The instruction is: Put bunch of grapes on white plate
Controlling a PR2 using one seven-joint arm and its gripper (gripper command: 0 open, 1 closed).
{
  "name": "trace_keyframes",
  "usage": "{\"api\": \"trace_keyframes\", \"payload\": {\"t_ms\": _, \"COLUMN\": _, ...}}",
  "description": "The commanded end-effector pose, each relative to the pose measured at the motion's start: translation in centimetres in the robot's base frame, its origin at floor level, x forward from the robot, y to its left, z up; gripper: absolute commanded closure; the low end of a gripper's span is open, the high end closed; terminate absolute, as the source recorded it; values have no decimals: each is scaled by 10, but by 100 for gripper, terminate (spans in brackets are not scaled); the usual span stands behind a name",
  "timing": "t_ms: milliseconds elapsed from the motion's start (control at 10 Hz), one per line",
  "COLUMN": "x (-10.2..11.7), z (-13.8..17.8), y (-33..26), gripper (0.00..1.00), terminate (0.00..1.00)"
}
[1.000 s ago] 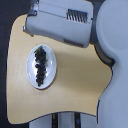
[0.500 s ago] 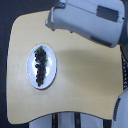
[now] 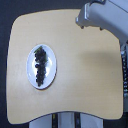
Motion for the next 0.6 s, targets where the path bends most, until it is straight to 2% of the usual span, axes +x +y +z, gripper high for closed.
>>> {"api": "trace_keyframes", "payload": {"t_ms": 0, "x": 2, "z": 3, "y": -96, "gripper": 0, "terminate": 0}}
{"api": "trace_keyframes", "payload": {"t_ms": 400, "x": -5, "z": -21, "y": -120, "gripper": 0, "terminate": 0}}
{"api": "trace_keyframes", "payload": {"t_ms": 500, "x": -9, "z": -29, "y": -116, "gripper": 0, "terminate": 100}}
